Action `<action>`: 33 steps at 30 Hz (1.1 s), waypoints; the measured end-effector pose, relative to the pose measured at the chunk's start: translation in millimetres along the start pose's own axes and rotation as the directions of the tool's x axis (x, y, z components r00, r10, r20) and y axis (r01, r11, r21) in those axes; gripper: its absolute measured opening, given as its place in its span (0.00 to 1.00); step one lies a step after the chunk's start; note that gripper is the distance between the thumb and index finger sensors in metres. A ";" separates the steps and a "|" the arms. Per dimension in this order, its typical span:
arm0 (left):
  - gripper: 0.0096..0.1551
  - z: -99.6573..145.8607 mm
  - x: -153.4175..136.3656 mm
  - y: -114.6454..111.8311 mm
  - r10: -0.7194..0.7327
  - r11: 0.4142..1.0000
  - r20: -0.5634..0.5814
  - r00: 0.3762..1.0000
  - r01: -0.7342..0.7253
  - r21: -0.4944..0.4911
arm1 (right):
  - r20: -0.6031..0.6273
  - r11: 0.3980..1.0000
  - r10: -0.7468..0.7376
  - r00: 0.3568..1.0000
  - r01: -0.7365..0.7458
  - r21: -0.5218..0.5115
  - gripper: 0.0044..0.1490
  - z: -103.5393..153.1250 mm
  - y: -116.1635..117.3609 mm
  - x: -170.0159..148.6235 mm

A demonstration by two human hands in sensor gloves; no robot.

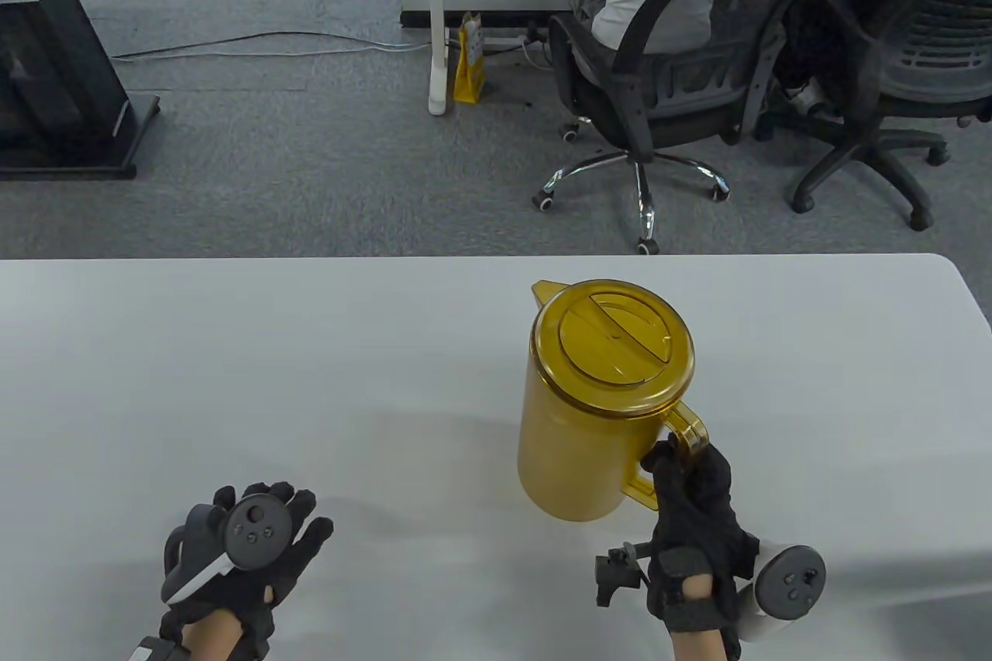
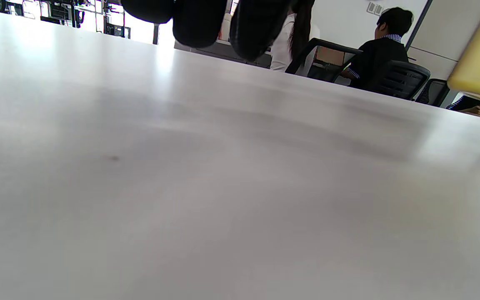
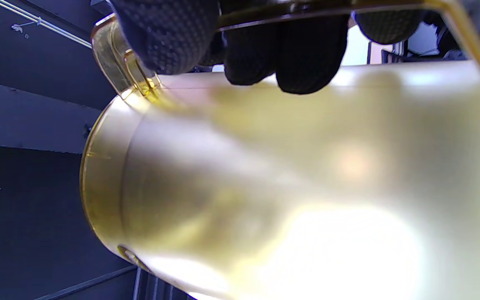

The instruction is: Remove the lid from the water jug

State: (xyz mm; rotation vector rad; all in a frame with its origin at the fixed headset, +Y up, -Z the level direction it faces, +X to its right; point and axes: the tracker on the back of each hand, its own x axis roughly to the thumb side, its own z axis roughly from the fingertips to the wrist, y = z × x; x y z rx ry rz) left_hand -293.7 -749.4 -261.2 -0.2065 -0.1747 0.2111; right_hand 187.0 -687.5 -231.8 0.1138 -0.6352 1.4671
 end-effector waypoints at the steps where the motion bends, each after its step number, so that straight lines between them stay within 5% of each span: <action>1: 0.39 0.0 -0.1 0.0 0.003 1.000 0.000 1.000 -0.003 0.000 | 0.003 1.000 -0.007 1.000 0.006 0.012 0.30 0.9 2.0 1.3; 16: 0.39 3.4 -2.1 5.9 0.042 0.999 0.002 0.999 -0.042 0.009 | 0.038 0.958 -0.077 0.996 0.064 0.281 0.31 20.2 44.4 16.0; 26: 0.39 10.1 -3.1 10.1 0.063 0.998 -0.001 0.998 -0.063 0.013 | -0.117 0.892 -0.237 0.964 0.264 0.368 0.30 32.6 69.9 -13.8; 33: 0.39 13.5 -4.1 14.1 0.097 0.995 -0.002 0.995 -0.097 0.017 | -0.096 0.872 -0.206 0.974 0.227 0.434 0.30 37.9 78.5 -18.4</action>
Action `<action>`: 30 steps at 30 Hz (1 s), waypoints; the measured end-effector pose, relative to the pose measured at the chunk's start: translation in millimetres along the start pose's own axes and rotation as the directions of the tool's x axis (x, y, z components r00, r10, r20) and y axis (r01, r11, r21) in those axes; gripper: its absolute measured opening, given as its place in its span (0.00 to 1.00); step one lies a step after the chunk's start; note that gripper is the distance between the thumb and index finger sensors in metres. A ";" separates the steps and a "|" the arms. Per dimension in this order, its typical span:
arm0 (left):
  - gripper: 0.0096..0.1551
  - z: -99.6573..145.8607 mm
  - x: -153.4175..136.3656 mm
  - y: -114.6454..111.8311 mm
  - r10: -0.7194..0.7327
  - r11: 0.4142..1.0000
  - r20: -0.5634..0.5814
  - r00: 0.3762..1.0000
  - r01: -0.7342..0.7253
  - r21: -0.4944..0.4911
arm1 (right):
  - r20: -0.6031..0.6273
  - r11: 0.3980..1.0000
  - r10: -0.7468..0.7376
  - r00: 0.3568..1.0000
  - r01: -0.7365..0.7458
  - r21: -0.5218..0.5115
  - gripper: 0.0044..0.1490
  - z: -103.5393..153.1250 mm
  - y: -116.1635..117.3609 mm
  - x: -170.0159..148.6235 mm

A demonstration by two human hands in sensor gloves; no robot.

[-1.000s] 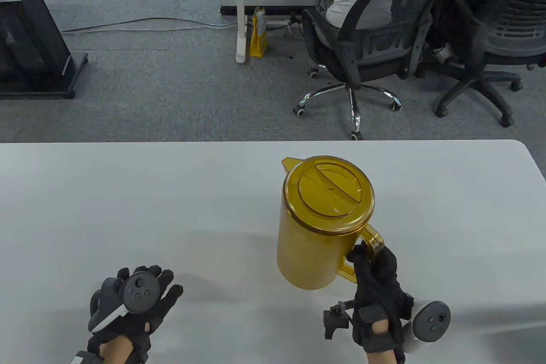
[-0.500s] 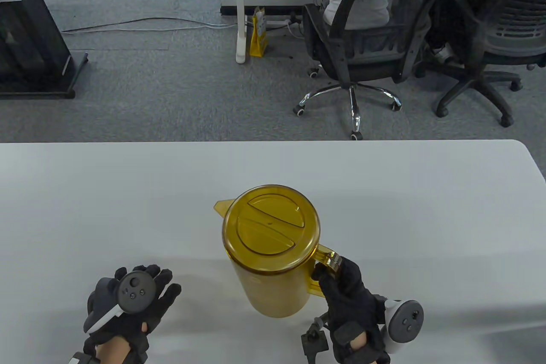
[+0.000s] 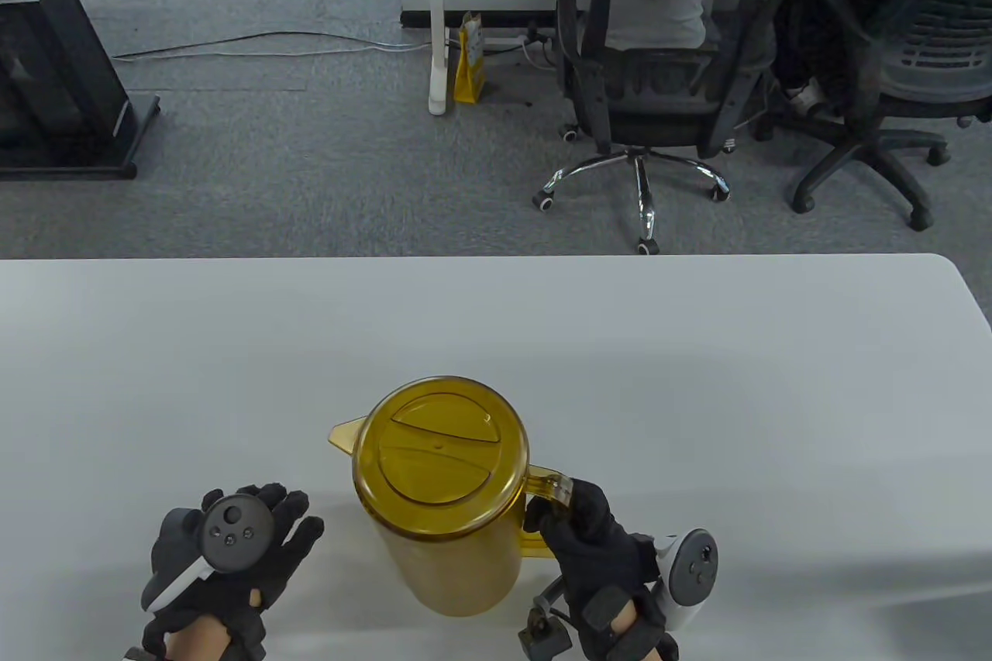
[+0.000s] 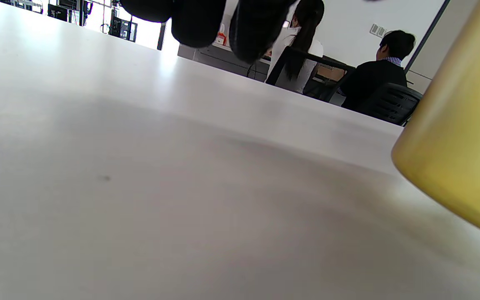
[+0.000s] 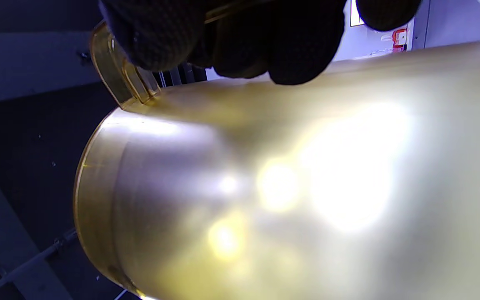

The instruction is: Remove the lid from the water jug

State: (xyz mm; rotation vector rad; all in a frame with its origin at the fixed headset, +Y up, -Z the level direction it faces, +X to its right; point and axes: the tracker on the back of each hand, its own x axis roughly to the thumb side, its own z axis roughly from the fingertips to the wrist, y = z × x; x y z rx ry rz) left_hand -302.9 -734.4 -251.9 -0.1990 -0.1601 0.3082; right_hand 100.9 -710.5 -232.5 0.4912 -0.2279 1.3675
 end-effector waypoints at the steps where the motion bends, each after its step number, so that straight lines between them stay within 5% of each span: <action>1: 0.39 0.5 0.4 0.5 0.002 1.000 0.002 1.000 -0.002 -0.001 | -0.001 1.000 0.000 1.000 0.000 0.009 0.30 0.8 2.0 -1.0; 30: 0.37 9.5 -14.9 6.7 0.207 0.978 -0.052 0.977 -0.207 0.004 | -0.108 0.987 -0.083 0.991 0.097 0.126 0.31 0.2 6.7 -30.7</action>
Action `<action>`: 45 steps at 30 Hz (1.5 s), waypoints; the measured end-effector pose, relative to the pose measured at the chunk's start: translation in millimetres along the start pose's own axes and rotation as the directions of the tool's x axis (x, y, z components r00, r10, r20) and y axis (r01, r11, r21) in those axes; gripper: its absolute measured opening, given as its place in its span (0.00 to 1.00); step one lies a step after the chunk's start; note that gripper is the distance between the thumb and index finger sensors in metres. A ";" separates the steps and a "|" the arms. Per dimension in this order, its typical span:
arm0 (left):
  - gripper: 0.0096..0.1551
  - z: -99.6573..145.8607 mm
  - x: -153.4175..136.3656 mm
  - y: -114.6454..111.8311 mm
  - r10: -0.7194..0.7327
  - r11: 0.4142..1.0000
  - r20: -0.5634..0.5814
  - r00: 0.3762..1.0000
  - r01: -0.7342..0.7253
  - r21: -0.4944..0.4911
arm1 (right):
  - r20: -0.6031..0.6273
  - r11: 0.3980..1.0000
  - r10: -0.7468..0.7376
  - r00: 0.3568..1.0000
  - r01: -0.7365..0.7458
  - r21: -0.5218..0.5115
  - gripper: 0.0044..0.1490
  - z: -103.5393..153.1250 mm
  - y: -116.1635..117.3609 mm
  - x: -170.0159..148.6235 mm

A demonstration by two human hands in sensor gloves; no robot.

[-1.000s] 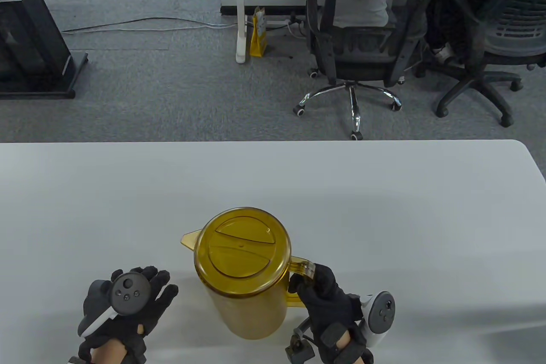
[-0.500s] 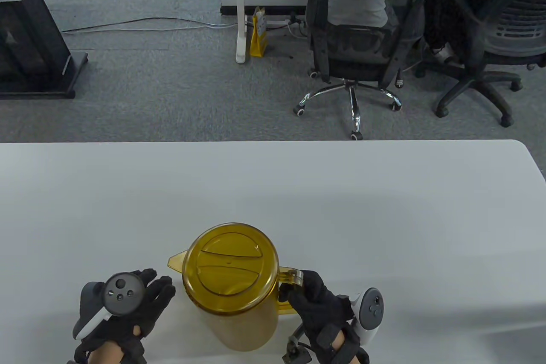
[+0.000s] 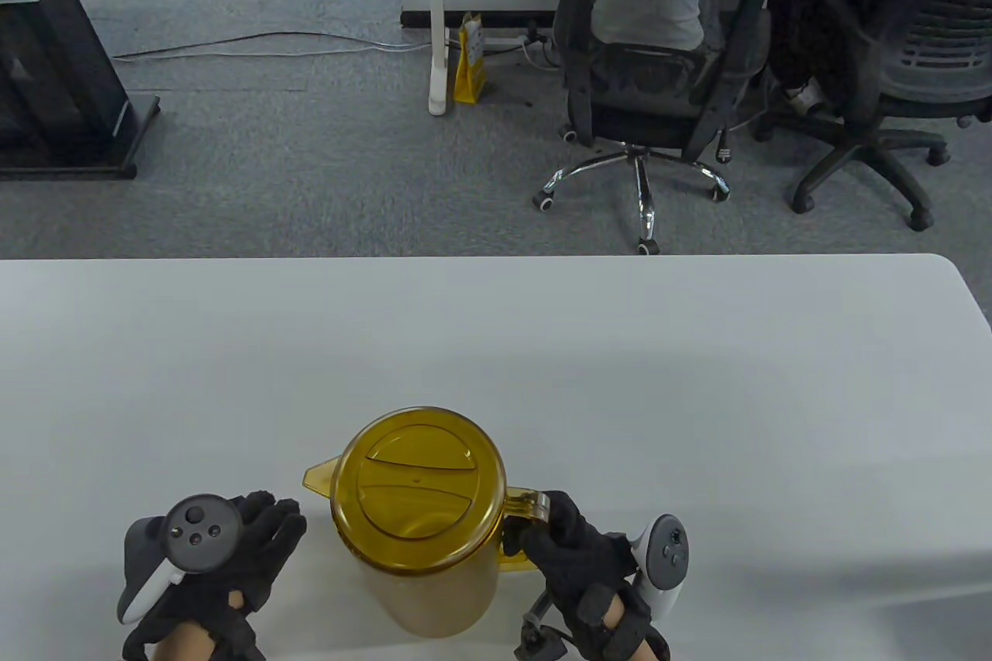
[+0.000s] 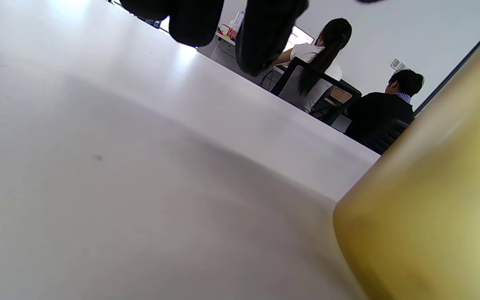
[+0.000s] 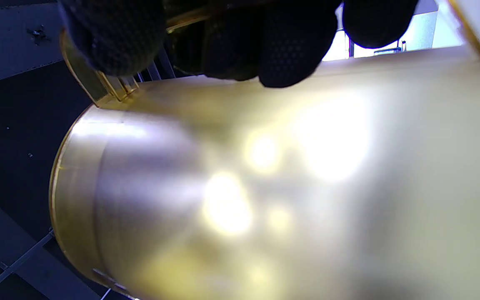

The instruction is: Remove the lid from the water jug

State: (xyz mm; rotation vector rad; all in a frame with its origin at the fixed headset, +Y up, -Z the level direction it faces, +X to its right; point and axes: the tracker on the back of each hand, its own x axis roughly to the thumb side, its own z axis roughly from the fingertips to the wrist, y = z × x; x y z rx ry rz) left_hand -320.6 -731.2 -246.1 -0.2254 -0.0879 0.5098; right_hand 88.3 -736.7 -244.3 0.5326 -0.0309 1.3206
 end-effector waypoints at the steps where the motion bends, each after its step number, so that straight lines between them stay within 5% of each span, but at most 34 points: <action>1: 0.37 -0.4 0.3 1.1 0.014 1.000 0.005 1.000 -0.014 -0.011 | 0.003 1.000 0.003 1.000 -0.003 -0.002 0.31 0.1 0.1 -0.2; 9: 0.36 10.9 20.2 37.4 0.187 0.976 0.151 0.971 -0.201 0.081 | 0.003 1.000 0.005 1.000 -0.005 0.001 0.31 -0.6 0.6 -0.7; 14: 0.33 22.7 42.1 76.7 0.353 0.895 0.336 0.873 -0.420 0.150 | 0.001 1.000 0.001 1.000 -0.001 0.009 0.32 -0.8 1.2 -0.8; 25: 0.31 49.5 146.8 159.4 0.139 0.932 0.605 0.784 -0.310 0.187 | -0.026 1.000 -0.015 1.000 0.015 0.020 0.35 3.7 2.1 -5.2; 34: 0.25 53.2 244.0 146.3 -0.129 0.990 0.681 0.721 0.056 0.128 | -0.050 0.997 -0.025 0.998 0.028 0.069 0.36 2.5 0.0 -1.5; 45: 0.24 31.1 262.6 115.1 -0.254 0.958 0.639 0.727 0.279 0.064 | -0.068 0.997 -0.025 0.997 0.030 0.074 0.37 5.1 0.6 -3.2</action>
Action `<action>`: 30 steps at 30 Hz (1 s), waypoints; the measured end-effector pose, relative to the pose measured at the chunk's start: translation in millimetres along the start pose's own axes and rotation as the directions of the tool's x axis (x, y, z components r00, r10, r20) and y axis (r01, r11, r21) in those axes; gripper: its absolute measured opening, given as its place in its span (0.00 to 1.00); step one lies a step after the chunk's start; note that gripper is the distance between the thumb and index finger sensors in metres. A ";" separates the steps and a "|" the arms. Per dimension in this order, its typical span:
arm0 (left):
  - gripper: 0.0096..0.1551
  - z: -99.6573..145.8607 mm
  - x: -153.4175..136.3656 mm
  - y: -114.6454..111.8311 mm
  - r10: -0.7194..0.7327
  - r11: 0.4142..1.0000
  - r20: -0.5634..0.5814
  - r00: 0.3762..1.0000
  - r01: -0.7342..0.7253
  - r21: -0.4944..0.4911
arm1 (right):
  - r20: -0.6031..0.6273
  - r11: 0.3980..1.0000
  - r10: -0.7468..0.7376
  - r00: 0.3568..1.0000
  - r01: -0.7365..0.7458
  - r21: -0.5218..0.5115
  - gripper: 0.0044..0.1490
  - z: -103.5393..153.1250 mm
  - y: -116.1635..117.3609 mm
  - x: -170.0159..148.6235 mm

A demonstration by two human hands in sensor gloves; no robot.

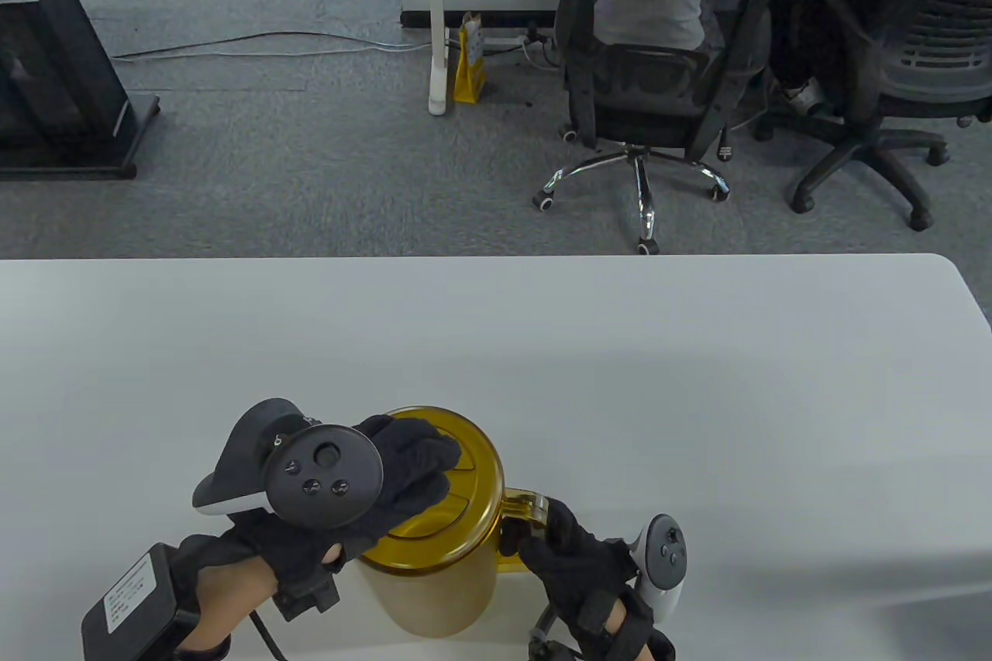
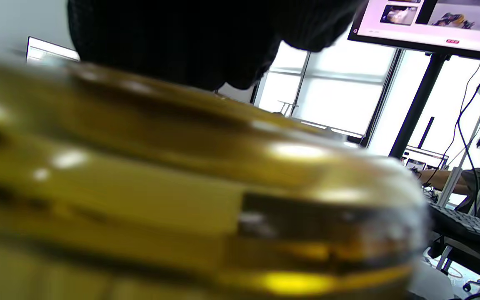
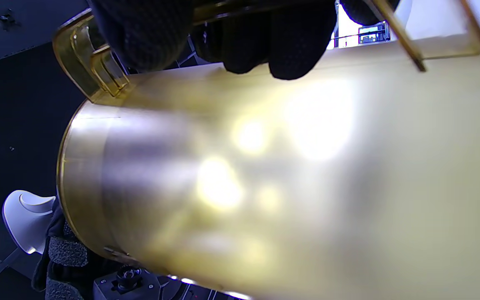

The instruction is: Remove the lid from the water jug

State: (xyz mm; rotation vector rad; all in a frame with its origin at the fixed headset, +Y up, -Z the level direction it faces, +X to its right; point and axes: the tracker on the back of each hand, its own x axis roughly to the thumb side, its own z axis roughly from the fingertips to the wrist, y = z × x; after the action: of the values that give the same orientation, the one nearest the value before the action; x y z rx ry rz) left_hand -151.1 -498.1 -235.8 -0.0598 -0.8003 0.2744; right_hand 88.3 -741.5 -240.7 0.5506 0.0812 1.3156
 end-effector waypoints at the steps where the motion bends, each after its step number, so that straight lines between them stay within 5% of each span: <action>1: 0.24 -1.3 -0.4 -2.1 0.001 1.000 -0.002 1.000 -0.001 -0.022 | -0.005 1.000 -0.003 1.000 0.003 0.001 0.37 0.1 -0.1 -0.6; 13: 0.32 -16.9 5.3 -16.2 -0.151 0.976 -0.015 0.988 0.146 -0.161 | -0.028 1.000 0.007 1.000 -0.007 0.011 0.39 0.4 -0.8 -2.7; 22: 0.33 -14.0 -1.6 -23.1 -0.188 0.981 0.081 0.979 0.191 -0.029 | -0.027 1.000 0.006 1.000 -0.006 0.005 0.40 -1.1 -1.8 -4.6; 30: 0.32 -14.1 -1.0 -19.5 -0.204 0.977 0.073 0.976 0.207 -0.049 | 0.005 0.996 0.084 0.996 -0.084 -0.021 0.38 -5.0 2.0 -2.3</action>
State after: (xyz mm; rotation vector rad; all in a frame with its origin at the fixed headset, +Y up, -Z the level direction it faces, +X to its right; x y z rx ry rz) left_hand -137.3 -516.5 -243.3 -0.0201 -0.8746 0.0582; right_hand 84.1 -741.6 -244.7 0.5447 0.0400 1.3952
